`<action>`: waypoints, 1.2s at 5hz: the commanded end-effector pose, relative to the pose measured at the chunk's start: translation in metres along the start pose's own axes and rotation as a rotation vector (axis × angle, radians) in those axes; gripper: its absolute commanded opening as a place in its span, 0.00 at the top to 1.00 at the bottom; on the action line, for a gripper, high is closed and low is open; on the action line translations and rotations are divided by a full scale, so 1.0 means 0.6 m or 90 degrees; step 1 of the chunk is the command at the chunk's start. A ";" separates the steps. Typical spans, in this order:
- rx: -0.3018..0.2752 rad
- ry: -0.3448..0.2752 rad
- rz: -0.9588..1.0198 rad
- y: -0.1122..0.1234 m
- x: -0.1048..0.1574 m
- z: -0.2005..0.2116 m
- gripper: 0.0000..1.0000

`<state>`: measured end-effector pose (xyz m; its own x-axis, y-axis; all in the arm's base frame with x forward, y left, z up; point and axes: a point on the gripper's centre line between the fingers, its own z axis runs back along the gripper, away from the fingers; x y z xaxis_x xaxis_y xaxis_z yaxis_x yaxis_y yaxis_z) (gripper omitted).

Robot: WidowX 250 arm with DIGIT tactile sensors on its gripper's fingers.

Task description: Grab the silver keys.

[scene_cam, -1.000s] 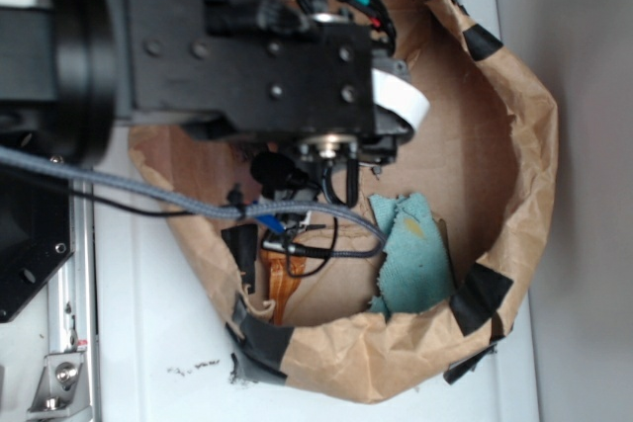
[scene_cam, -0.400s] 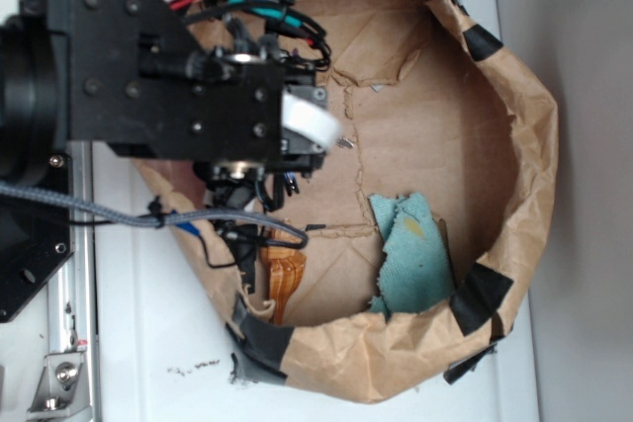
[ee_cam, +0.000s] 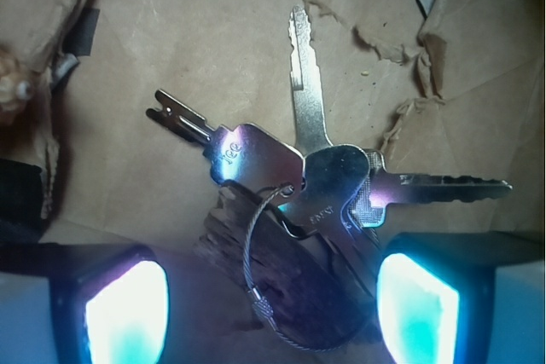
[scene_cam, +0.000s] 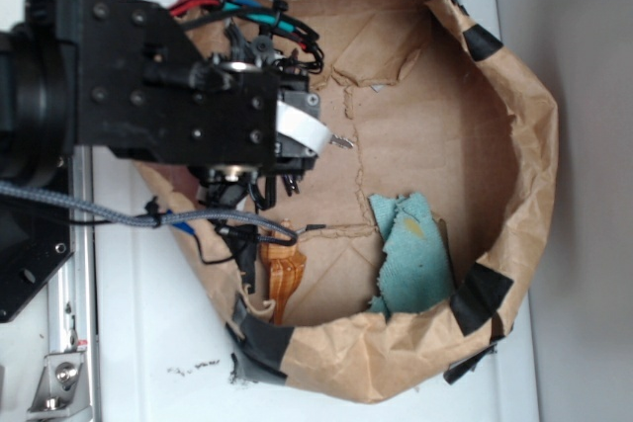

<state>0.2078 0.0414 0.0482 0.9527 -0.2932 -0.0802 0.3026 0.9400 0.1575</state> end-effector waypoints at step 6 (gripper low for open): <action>0.021 -0.035 0.035 0.018 0.008 -0.036 1.00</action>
<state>0.2110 0.0492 0.0224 0.9580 -0.2827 -0.0475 0.2866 0.9410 0.1800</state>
